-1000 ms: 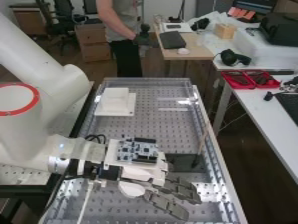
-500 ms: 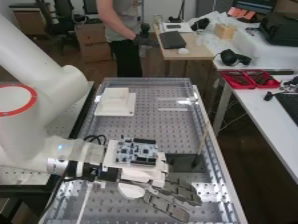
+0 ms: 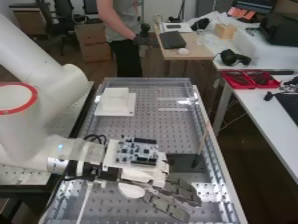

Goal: Grab the paper clip and place it in the clear container

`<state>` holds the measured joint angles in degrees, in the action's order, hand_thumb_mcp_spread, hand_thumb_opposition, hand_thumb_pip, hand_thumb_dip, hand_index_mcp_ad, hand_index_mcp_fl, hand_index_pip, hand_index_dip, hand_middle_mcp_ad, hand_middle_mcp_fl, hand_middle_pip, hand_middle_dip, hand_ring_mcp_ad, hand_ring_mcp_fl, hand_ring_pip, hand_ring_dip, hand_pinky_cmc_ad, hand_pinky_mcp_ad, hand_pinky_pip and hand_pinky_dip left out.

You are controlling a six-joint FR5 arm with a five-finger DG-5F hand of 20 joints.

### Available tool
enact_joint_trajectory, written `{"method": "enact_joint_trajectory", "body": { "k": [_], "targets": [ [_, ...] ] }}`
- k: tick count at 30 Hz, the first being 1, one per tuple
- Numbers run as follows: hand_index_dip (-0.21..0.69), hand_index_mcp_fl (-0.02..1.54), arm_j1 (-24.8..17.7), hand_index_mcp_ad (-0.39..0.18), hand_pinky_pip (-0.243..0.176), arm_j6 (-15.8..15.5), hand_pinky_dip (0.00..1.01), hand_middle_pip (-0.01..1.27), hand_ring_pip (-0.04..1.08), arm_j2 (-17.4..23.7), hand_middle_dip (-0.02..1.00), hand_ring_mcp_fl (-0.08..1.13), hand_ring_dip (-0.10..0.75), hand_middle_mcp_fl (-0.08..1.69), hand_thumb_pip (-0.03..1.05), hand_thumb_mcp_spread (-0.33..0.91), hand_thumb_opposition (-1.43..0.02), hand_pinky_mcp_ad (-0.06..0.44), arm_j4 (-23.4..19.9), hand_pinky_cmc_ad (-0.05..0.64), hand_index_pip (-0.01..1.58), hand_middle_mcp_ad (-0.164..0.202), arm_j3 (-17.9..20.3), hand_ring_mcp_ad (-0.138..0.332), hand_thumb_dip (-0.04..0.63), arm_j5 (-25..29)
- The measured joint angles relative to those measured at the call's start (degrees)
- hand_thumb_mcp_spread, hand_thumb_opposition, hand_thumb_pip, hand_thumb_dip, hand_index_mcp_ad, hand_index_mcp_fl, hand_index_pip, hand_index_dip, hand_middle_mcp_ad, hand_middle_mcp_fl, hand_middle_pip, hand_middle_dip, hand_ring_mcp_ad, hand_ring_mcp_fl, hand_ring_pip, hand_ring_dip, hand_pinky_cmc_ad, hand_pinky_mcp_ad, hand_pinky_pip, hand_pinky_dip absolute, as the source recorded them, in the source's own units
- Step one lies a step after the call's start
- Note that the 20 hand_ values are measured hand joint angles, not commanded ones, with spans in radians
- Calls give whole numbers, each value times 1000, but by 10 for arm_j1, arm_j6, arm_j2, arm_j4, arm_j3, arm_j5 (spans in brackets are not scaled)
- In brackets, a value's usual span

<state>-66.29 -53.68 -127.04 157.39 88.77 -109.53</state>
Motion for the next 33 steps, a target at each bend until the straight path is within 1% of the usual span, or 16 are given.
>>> {"method": "enact_joint_trajectory", "body": {
  "k": [1, 3, 4, 6, 9, 11, 23, 29, 30, 33],
  "targets": [
    [63, 585, 0, -138, 66, -3, 180, 126, 112, -1, 202, 162, 86, 293, 506, 548, -916, 264, 5, 360, 1417, 86, -1, 87, 267, 0],
    [47, 471, -1, -140, 66, -7, 180, 126, 112, -2, 204, 162, 86, 278, 581, 555, -929, 264, 9, 358, 1407, 86, -2, 91, 269, 0],
    [42, 436, -1, -140, 66, -9, 180, 126, 112, -2, 204, 159, 86, 278, 602, 529, -929, 264, 10, 358, 1382, 84, -3, 87, 269, 0],
    [30, 375, -2, -148, 66, -11, 180, 126, 113, -2, 204, 148, 86, 276, 607, 496, -913, 264, 12, 358, 1368, 84, -3, 87, 284, -1],
    [10, 305, -3, -150, 66, -14, 180, 126, 113, 0, 204, 147, 86, 237, 618, 482, -895, 264, 13, 358, 1346, 82, -4, 91, 286, -2],
    [10, 304, -3, -147, 66, -14, 180, 124, 115, 2, 204, 127, 86, 234, 625, 468, -899, 264, 14, 358, 1332, 82, -4, 91, 283, -2],
    [0, 304, -3, -152, 66, -25, 180, 122, 113, -2, 204, 127, 86, 237, 632, 450, -881, 262, 26, 358, 1337, 82, -12, 91, 283, -8],
    [-9, 333, -1, -150, 66, -20, 180, 122, 113, -6, 204, 127, 86, 239, 632, 452, -866, 262, 24, 358, 1342, 86, -15, 87, 283, -4],
    [-7, 335, -1, -148, 66, -19, 180, 122, 113, -6, 204, 127, 86, 237, 632, 452, -866, 262, 24, 358, 1346, 77, -15, 86, 283, -3],
    [-7, 358, 1, -140, 66, -16, 180, 120, 113, -7, 204, 127, 86, 239, 632, 456, -866, 265, 22, 358, 1363, 79, -15, 87, 283, -1]
  ]
}}
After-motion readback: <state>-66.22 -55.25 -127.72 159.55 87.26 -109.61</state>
